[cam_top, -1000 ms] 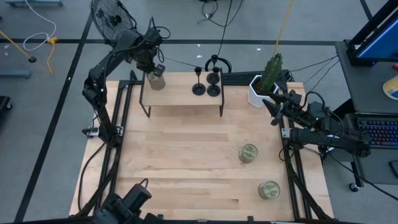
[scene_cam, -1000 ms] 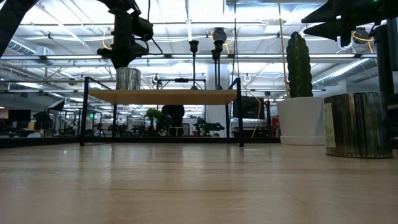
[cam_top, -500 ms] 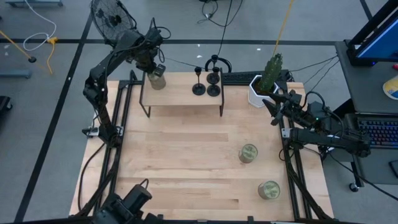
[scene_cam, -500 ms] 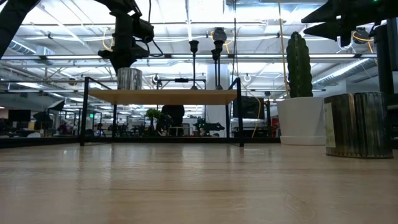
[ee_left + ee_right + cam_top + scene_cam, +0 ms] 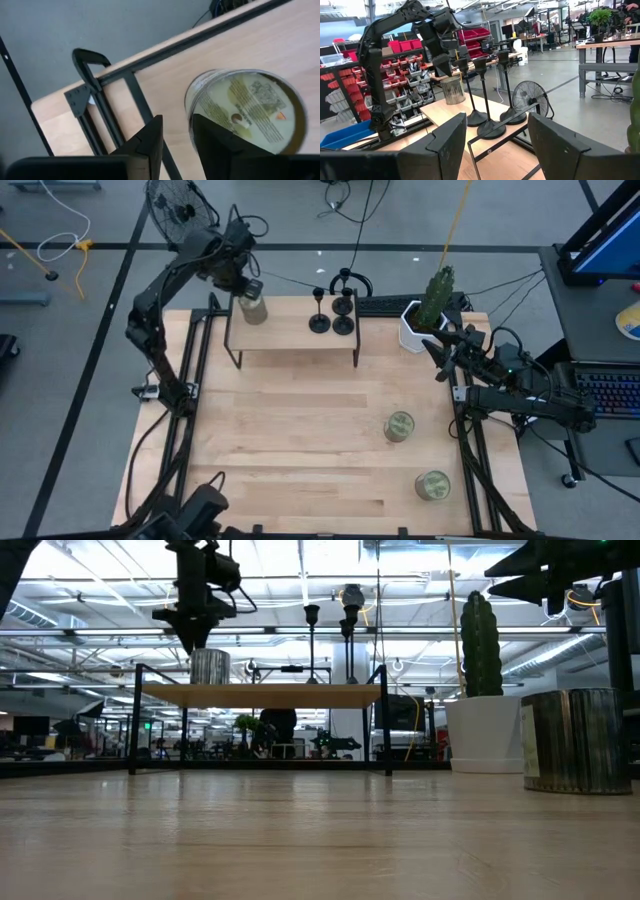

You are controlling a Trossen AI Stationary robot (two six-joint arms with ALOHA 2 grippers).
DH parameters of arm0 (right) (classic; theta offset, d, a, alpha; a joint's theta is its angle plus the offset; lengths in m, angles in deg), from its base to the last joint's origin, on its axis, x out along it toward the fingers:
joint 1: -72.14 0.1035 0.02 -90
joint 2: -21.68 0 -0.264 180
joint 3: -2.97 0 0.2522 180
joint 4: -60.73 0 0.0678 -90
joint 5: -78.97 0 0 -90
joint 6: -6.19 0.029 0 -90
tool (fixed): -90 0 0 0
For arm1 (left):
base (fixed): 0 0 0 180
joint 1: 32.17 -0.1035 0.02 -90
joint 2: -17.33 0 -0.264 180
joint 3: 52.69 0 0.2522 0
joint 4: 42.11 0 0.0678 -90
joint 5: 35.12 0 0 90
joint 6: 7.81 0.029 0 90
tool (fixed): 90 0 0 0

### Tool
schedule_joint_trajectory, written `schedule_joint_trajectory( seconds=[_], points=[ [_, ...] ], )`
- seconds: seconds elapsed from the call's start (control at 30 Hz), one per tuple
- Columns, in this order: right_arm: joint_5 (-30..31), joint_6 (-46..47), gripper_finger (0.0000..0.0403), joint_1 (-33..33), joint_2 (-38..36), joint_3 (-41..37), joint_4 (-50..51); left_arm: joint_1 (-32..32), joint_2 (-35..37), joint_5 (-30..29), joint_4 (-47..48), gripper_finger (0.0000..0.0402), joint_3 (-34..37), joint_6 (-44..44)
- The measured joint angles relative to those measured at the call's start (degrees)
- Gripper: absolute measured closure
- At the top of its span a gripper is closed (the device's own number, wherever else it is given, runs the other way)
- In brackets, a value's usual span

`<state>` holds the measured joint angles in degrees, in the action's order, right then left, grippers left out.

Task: Pick & Place candle stick holders
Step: Put the top scented candle on the shelf

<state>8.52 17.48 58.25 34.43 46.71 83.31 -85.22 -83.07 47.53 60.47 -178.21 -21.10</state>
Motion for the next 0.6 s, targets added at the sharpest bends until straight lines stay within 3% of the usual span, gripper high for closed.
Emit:
schedule_joint_trajectory(
  seconds=[0.6],
  points=[
    [-0.09, 0.02, 0.0195, 0.0, 0.0, 0.0, -0.01, 1.71, 11.68, 1.92, -0.42, 0.0289, -0.11, -5.33]
  ],
)
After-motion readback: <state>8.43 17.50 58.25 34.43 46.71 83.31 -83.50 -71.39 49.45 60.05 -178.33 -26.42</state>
